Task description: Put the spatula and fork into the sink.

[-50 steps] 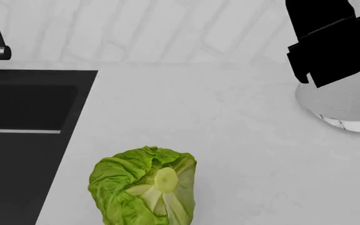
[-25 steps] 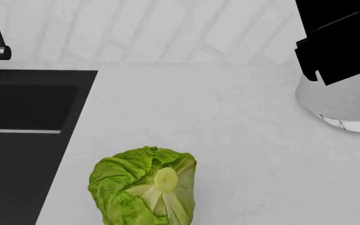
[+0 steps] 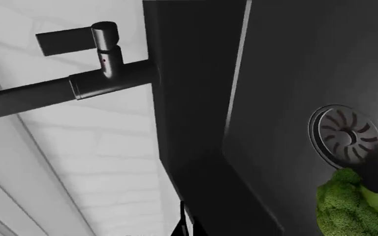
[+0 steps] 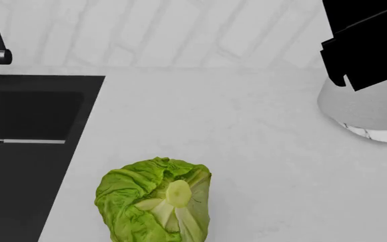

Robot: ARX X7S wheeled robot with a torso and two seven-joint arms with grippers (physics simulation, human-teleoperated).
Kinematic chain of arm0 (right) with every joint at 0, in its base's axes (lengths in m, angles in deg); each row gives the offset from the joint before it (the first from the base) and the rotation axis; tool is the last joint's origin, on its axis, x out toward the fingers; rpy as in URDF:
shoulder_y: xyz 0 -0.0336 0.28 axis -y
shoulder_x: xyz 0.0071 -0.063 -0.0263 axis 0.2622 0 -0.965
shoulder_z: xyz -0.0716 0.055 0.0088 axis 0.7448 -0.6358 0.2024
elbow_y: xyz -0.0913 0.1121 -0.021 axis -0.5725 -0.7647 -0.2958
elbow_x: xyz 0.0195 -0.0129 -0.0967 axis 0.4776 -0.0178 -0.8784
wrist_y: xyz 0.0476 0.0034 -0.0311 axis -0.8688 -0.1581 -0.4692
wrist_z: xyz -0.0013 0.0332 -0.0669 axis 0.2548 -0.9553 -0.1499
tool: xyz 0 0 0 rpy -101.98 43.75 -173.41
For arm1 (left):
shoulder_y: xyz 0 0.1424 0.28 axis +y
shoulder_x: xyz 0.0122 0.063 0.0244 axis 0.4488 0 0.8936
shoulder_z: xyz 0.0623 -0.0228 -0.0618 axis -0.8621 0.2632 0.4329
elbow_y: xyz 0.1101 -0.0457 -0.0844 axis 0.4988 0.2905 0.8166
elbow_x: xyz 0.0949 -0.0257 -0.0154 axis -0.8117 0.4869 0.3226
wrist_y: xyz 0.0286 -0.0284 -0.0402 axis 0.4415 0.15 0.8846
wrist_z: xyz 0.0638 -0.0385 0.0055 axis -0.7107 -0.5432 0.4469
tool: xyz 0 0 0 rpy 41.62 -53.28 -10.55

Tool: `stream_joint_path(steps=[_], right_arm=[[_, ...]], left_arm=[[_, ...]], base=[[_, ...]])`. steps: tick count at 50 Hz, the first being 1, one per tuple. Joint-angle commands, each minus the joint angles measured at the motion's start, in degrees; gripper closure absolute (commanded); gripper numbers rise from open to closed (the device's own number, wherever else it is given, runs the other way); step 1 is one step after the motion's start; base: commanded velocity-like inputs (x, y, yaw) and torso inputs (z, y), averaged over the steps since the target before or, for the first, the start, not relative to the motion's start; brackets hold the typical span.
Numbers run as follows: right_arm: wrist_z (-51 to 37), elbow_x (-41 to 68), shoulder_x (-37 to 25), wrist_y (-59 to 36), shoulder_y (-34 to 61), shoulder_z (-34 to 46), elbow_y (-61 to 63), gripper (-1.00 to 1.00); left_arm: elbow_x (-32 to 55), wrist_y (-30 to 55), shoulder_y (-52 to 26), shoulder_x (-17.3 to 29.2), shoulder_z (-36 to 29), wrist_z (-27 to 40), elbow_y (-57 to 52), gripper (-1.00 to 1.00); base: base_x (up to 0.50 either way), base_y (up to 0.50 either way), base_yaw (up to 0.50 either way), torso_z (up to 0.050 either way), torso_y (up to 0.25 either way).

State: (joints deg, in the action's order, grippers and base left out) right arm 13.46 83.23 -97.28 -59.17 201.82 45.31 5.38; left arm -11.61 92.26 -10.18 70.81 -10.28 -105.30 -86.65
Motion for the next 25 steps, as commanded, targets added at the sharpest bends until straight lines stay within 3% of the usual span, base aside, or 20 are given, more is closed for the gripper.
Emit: stream_joint_path(steps=[1,16,24,25], right_arm=[[0.29,-0.32,0.89,-0.77,0.15,-0.88,0.39,-1.00],[-0.05,0.28,0.96,-0.81,0.02,-1.07,0.59,-1.00],[0.34,-0.17,1.12,-0.88,-0.53,-1.32,0.77,-1.00],[0.43,-0.16,1.18,-0.93,-0.51,-1.36,0.77,-1.00]], left_arm=[[0.63,-0.54,1.65,-0.85,-2.05,-4.23,3.29,1.00],[2.02,1.52,2.20,0.25,-3.70,-9.10,0.16,1.00],[2.03,-0.12,2.87,-0.05,-2.38,-6.48,0.91,1.00],[2.06,0.02,2.56,-0.30,-1.93,-6.24,1.44,-1.00]], base=[[0.00,0.00,0.00,0.000,0.000],[0.00,0.00,0.00,0.000,0.000],[0.00,0.00,0.00,0.000,0.000],[0.00,0.00,0.00,0.000,0.000]])
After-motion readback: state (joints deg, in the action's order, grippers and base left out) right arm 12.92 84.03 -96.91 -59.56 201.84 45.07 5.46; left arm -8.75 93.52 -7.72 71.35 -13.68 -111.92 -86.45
